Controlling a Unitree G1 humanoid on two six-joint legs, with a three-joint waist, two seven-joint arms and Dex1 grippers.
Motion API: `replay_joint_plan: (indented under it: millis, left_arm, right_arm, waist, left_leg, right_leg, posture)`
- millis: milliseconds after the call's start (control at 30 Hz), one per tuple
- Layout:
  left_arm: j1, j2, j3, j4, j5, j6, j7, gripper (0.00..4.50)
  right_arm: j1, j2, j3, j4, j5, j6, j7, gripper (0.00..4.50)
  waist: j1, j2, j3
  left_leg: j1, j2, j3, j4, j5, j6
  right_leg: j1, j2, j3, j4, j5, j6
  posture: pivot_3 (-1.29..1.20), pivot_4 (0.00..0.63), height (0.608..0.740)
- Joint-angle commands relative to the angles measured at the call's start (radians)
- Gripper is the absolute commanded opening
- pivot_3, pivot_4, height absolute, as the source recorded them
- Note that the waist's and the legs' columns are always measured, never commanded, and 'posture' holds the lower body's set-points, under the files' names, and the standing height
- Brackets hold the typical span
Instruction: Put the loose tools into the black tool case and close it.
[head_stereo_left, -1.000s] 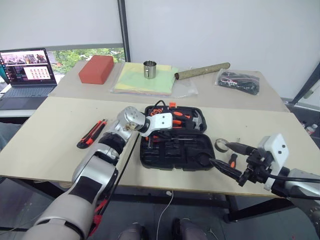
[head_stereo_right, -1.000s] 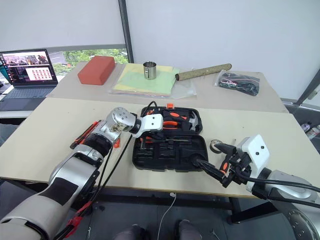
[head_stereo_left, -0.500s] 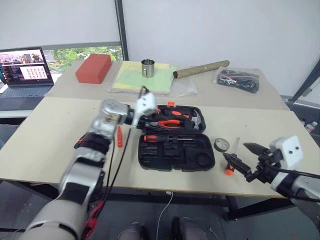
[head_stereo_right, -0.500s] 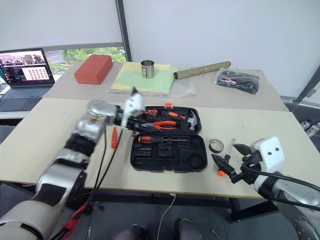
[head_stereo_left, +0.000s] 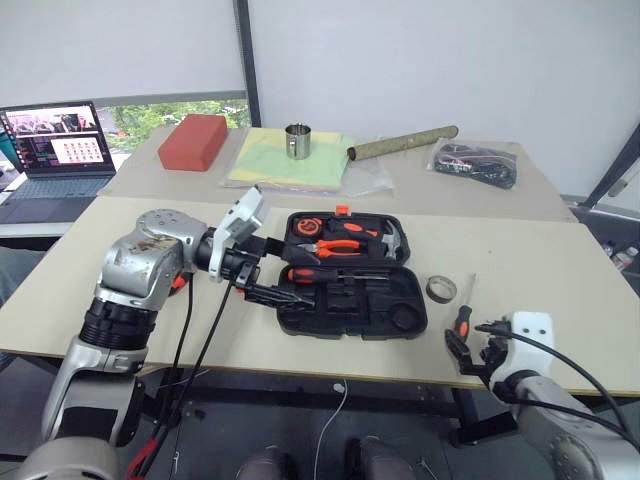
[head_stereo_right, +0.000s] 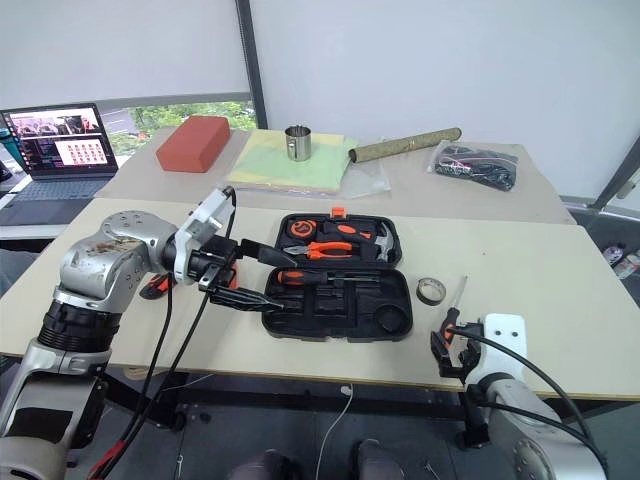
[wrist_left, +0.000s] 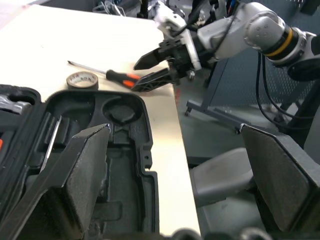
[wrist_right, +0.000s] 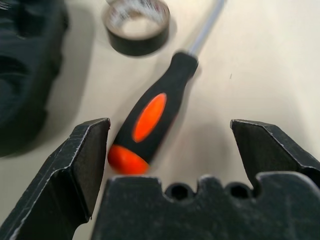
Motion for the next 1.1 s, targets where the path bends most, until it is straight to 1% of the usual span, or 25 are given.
replay_joint_plan:
  millis: [33,67,133,233,267,300,400,467,500,533,567,600,667,700,767,800,867,933,1000,1100]
  left_arm:
    - [-0.021,0.010,-0.001,-0.010,0.011,-0.036,0.026,4.50]
    - [-0.023,0.011,-0.005,-0.001,0.019,-0.046,0.032,4.50]
    - [-0.025,0.012,-0.010,0.014,0.030,-0.067,0.037,4.50]
    - [-0.027,0.016,-0.010,0.026,0.031,-0.079,0.038,4.50]
    - [-0.028,0.017,-0.009,0.029,0.031,-0.080,0.038,4.50]
    - [-0.029,0.020,-0.007,0.032,0.031,-0.083,0.039,4.50]
    - [-0.029,0.033,0.005,0.040,0.029,-0.087,0.041,4.50]
    - [-0.024,0.049,0.015,0.038,0.023,-0.079,0.044,4.50]
    - [-0.021,0.056,0.019,0.036,0.019,-0.075,0.046,4.50]
    - [-0.014,0.073,0.027,0.030,0.010,-0.063,0.042,4.50]
    - [-0.009,0.084,0.031,0.026,0.003,-0.055,0.039,4.50]
    - [-0.002,0.103,0.032,0.019,-0.002,-0.046,0.028,4.50]
    - [0.008,0.126,0.031,0.015,-0.005,-0.046,0.013,4.50]
    - [0.014,0.137,0.029,0.016,0.000,-0.052,0.011,4.50]
    - [0.024,0.153,0.028,0.019,0.005,-0.062,0.005,4.50]
    - [0.026,0.156,0.027,0.021,0.005,-0.064,0.003,4.50]
    - [0.035,0.162,0.027,0.013,0.006,-0.066,0.004,4.50]
    - [0.042,0.165,0.028,0.008,0.007,-0.068,0.008,4.50]
    - [0.051,0.164,0.034,-0.009,0.002,-0.061,0.022,4.50]
    - [0.060,0.166,0.043,-0.025,-0.003,-0.056,0.039,4.50]
  right_arm:
    - [-0.023,0.018,0.027,0.026,-0.048,-0.050,0.005,3.74]
    - [-0.023,0.032,0.025,0.040,-0.064,-0.061,-0.007,3.49]
    - [-0.022,0.054,0.019,0.056,-0.095,-0.087,-0.023,2.71]
    - [-0.020,0.077,-0.001,0.047,-0.123,-0.129,-0.027,1.71]
    - [-0.021,0.085,-0.014,0.042,-0.128,-0.146,-0.030,1.43]
    - [-0.025,0.093,-0.036,0.030,-0.126,-0.162,-0.031,1.01]
    - [-0.059,0.095,-0.118,-0.015,-0.082,-0.185,-0.016,0.99]
    - [-0.095,0.040,-0.159,-0.031,-0.046,-0.204,0.054,0.99]
    - [-0.111,0.006,-0.166,-0.031,-0.028,-0.212,0.102,0.99]
    - [-0.144,-0.073,-0.151,-0.018,0.006,-0.222,0.220,0.99]
    - [-0.167,-0.128,-0.139,-0.006,0.029,-0.228,0.303,0.99]
    - [-0.200,-0.206,-0.101,0.015,0.042,-0.239,0.412,0.99]
    - [-0.251,-0.313,-0.033,0.061,0.034,-0.273,0.559,0.99]
    - [-0.305,-0.372,0.037,0.120,-0.001,-0.315,0.652,0.99]
    - [-0.399,-0.443,0.154,0.224,-0.067,-0.398,0.785,0.99]
    - [-0.427,-0.458,0.187,0.260,-0.086,-0.429,0.821,0.99]
    - [-0.525,-0.475,0.301,0.363,-0.169,-0.542,0.932,0.99]
    - [-0.581,-0.481,0.368,0.435,-0.226,-0.628,1.002,0.99]
    - [-0.642,-0.485,0.451,0.551,-0.325,-0.791,1.079,0.99]
    - [-0.708,-0.471,0.505,0.679,-0.395,-0.945,1.146,0.99]
  waist:
    - [-0.002,0.000,0.000]
    - [-0.004,0.000,0.000]
    - [-0.005,0.000,0.000]
    - [-0.011,0.000,0.000]
    - [-0.012,0.000,0.000]
    - [-0.013,0.000,0.000]
    - [-0.016,0.001,0.001]
    - [-0.017,0.003,0.002]
    - [-0.018,0.004,0.002]
    - [-0.019,0.004,0.002]
    - [-0.024,0.005,0.003]
    - [-0.025,0.005,0.003]
    - [-0.027,0.005,0.003]
    - [-0.026,0.005,0.004]
    - [-0.024,0.004,0.004]
    - [-0.021,0.004,0.004]
    - [-0.019,0.004,0.004]
    - [-0.016,0.004,0.004]
    - [-0.014,0.004,0.004]
    - [-0.013,0.004,0.004]
  left_leg:
    - [0.000,0.000,0.000,0.000,0.000,0.000]
    - [0.000,0.000,0.000,0.000,0.000,0.000]
    - [0.000,0.000,0.000,-0.001,0.000,0.000]
    - [0.000,0.000,0.001,-0.001,0.000,0.000]
    - [0.000,0.000,0.001,-0.001,0.000,0.000]
    - [0.000,0.000,0.001,-0.001,0.000,0.000]
    - [-0.001,0.000,0.001,-0.002,0.000,0.000]
    - [-0.001,0.000,0.001,-0.002,0.000,0.000]
    - [-0.001,-0.001,0.001,-0.002,0.000,0.000]
    - [-0.001,-0.001,0.001,-0.002,0.000,0.000]
    - [0.000,-0.001,0.002,-0.002,0.000,0.000]
    - [0.000,-0.002,0.002,-0.003,0.000,0.000]
    - [0.004,-0.002,0.003,-0.006,0.000,0.000]
    - [0.006,-0.002,0.003,-0.010,0.000,0.000]
    - [0.013,-0.003,0.003,-0.015,0.001,-0.002]
    - [0.013,-0.002,0.003,-0.016,0.001,-0.001]
    - [0.013,-0.002,0.003,-0.016,0.001,-0.002]
    - [0.011,-0.002,0.003,-0.016,0.002,-0.002]
    - [0.009,-0.003,0.003,-0.016,0.002,-0.002]
    - [0.007,-0.004,0.004,-0.013,0.001,0.000]
  right_leg:
    - [0.000,0.000,0.000,0.000,0.000,0.001]
    - [0.000,0.000,0.000,0.000,0.001,0.001]
    - [0.000,0.000,0.000,-0.001,0.001,0.001]
    - [0.000,0.000,0.000,-0.001,0.001,0.001]
    - [0.000,0.000,0.000,-0.001,0.001,0.001]
    - [0.000,0.000,0.000,-0.001,0.001,0.001]
    - [-0.001,0.000,0.000,-0.001,0.001,0.001]
    - [-0.001,0.000,0.001,0.000,0.001,0.001]
    - [-0.001,0.000,0.001,-0.001,0.001,0.001]
    - [-0.002,0.000,0.002,-0.001,0.001,0.002]
    - [-0.002,0.000,0.003,-0.001,0.001,0.002]
    - [-0.002,0.001,0.005,-0.001,0.001,0.002]
    - [-0.001,0.002,0.006,-0.001,0.001,0.002]
    - [-0.001,0.002,0.007,-0.002,0.001,0.001]
    - [0.003,0.005,0.007,-0.004,0.000,-0.001]
    - [0.003,0.005,0.007,-0.004,-0.001,-0.001]
    - [0.003,0.007,0.007,-0.004,-0.002,-0.003]
    - [0.002,0.007,0.007,-0.004,-0.002,-0.003]
    - [0.001,0.006,0.007,-0.004,-0.002,-0.003]
    - [0.000,0.004,0.007,-0.004,-0.004,0.000]
  posture:
    - [0.00,0.150,0.740]
    - [0.00,0.150,0.740]
    - [0.00,0.150,0.740]
    - [0.00,0.150,0.740]
    - [0.00,0.150,0.740]
    - [0.00,0.150,0.740]
    - [0.00,0.150,0.740]
    - [0.00,0.150,0.740]
    - [0.00,0.150,0.740]
    - [0.00,0.150,0.740]
    - [0.00,0.150,0.740]
    - [0.00,0.150,0.740]
    - [0.00,0.150,0.740]
    - [0.00,0.150,0.740]
    - [0.00,0.150,0.740]
    - [0.00,0.150,0.740]
    - [0.00,0.150,0.740]
    - [0.00,0.150,0.740]
    - [0.00,0.150,0.740]
    - [0.00,0.150,0.740]
